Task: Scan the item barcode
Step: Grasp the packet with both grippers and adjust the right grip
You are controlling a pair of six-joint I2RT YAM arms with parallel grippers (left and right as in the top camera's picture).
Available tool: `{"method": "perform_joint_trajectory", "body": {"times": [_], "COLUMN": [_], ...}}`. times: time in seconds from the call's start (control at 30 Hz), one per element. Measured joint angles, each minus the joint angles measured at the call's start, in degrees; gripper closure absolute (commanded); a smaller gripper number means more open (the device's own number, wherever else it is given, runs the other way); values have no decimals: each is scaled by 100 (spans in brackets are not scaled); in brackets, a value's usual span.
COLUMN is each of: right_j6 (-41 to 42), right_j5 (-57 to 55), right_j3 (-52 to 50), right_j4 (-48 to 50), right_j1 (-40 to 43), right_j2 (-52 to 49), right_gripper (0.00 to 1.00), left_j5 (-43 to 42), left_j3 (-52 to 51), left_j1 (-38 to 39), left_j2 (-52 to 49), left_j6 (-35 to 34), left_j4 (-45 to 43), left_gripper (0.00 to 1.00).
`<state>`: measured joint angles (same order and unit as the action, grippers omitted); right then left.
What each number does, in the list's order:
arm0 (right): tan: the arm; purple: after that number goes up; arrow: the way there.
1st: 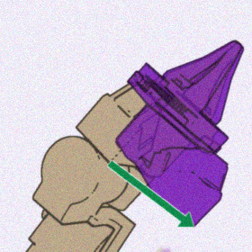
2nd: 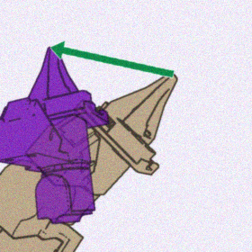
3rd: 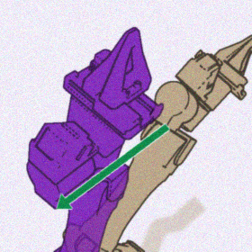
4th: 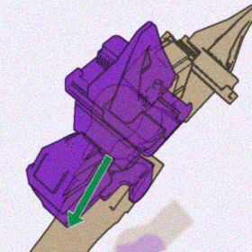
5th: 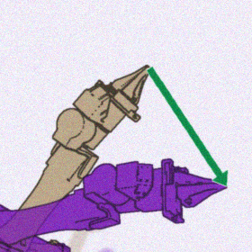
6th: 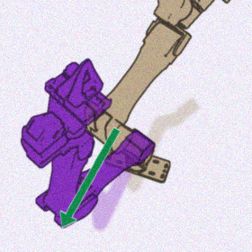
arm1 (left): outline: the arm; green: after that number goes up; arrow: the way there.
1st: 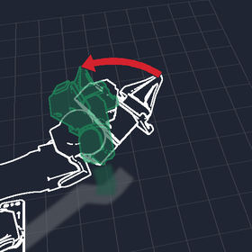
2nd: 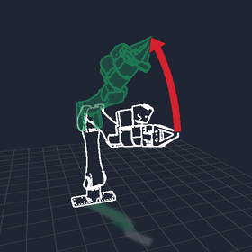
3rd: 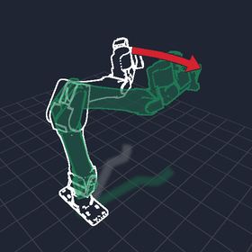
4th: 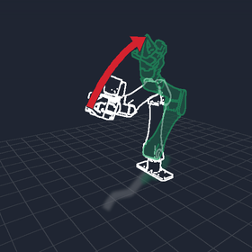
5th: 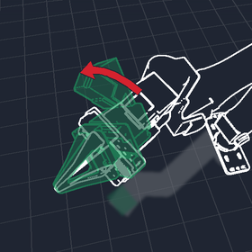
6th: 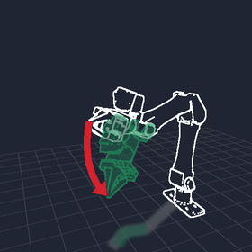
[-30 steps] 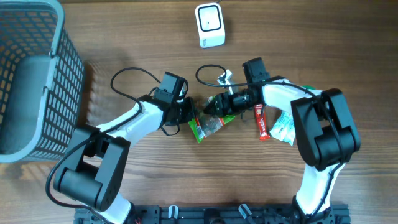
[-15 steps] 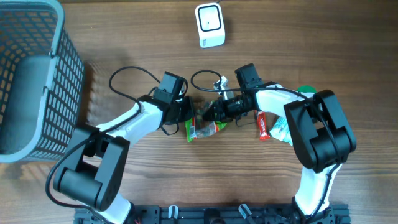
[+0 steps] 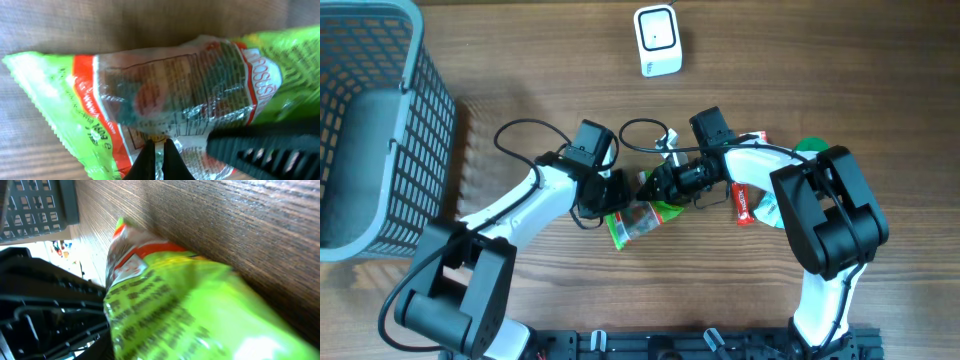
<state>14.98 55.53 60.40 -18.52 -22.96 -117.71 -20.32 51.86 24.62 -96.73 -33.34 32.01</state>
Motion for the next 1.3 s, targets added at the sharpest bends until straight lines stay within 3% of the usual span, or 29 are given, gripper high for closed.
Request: {"method": "perform_joint_trajectory", "body": {"times": [0.3, 0.7, 1.0, 1.3], "right_j6": [11, 17, 17, 17], "right_j5": [63, 125, 146, 168], "right_j3": [0, 0, 0, 4], "right_j4": [-2, 9, 9, -142], "right_j1": [0, 0, 2, 0], "right_j2": [0, 0, 0, 0], "right_gripper": [50, 48, 47, 47], "left_j5": [-63, 192, 463, 573], "left_j3": [98, 315, -2, -411], "left_j1": [-243, -468, -389, -391], "left_j2": [0, 177, 94, 96], "left_j6": [57, 223, 223, 170], "left_j4": [557, 1727, 1528, 369], "left_gripper": [96, 93, 94, 94]}}
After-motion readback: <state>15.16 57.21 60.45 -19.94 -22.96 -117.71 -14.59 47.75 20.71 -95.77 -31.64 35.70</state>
